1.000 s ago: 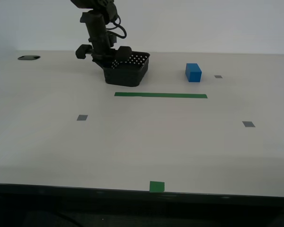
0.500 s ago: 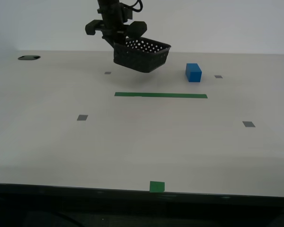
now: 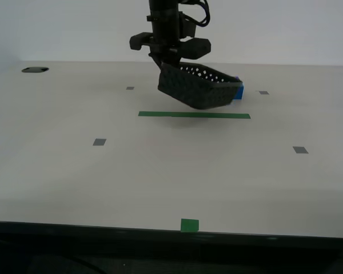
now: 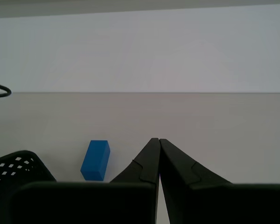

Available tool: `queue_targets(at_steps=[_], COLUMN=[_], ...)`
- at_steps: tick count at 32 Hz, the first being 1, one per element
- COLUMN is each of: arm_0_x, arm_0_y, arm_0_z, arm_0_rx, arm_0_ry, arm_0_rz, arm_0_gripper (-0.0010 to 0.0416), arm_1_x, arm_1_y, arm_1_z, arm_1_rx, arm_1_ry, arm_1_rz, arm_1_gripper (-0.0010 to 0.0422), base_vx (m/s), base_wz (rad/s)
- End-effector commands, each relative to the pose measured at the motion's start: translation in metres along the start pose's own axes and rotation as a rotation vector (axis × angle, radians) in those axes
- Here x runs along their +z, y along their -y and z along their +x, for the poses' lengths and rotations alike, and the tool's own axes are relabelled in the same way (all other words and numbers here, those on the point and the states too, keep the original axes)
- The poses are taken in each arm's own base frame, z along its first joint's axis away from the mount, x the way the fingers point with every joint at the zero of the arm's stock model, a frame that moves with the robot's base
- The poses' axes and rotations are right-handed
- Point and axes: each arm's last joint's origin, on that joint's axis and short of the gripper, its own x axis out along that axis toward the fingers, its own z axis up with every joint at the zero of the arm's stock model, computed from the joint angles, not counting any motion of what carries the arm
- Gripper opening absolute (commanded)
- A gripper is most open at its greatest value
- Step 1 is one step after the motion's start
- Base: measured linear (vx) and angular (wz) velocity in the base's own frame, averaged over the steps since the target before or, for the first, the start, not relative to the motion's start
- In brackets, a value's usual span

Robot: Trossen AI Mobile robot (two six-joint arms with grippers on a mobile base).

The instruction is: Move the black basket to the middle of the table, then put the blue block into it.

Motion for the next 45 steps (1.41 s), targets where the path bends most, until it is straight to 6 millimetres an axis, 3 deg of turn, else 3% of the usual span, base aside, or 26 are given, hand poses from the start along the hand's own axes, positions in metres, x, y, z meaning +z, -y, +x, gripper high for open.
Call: queue_targets(at_steps=[1,7,9,15,30,34,36,38,41,45], arm_0_x=[0.0,0.0,0.0,0.0,-0.002,-0.002,-0.002,-0.002,-0.002,-0.001], arm_0_y=[0.0,0.0,0.0,0.0,0.0,0.0,0.0,0.0,0.0,0.0], arm_0_z=[0.0,0.0,0.0,0.0,0.0,0.0,0.0,0.0,0.0,0.0], arm_0_rx=[0.001,0.001,0.001,0.001,0.001,0.001,0.001,0.001,0.001,0.001], arm_0_ry=[0.001,0.001,0.001,-0.005,-0.019,-0.019,-0.019,-0.019,-0.019,-0.018], arm_0_rz=[-0.001,-0.001,0.0,0.0,0.001,0.001,0.001,0.001,0.001,0.001], arm_0_gripper=[0.0,0.0001,0.0001,0.0,0.0001,0.0,0.0001,0.0,0.0,0.0001], arm_1_x=[-0.011,-0.04,-0.054,-0.07,-0.063,-0.064,-0.064,-0.063,-0.06,-0.05], arm_1_y=[-0.001,-0.002,-0.002,-0.001,-0.002,-0.002,-0.002,-0.002,-0.003,-0.007], arm_1_z=[0.009,-0.001,0.009,0.042,0.046,0.046,0.046,0.046,0.041,0.025], arm_1_rx=[0.015,0.018,0.017,0.014,0.008,0.008,0.006,0.005,0.006,0.009], arm_1_ry=[-0.007,0.159,0.105,0.107,0.201,0.195,0.193,0.193,0.198,0.227], arm_1_rz=[0.005,-0.033,-0.045,-0.072,-0.078,-0.079,-0.106,-0.106,-0.113,-0.12], arm_1_gripper=[-0.0002,-0.0002,-0.0002,-0.0001,0.0004,0.0076,0.0152,0.0198,0.0236,0.0233], base_vx=[0.0,0.0,0.0,0.0,0.0,0.0,0.0,0.0,0.0,0.0], base_wz=[0.0,0.0,0.0,0.0,0.0,0.0,0.0,0.0,0.0,0.0])
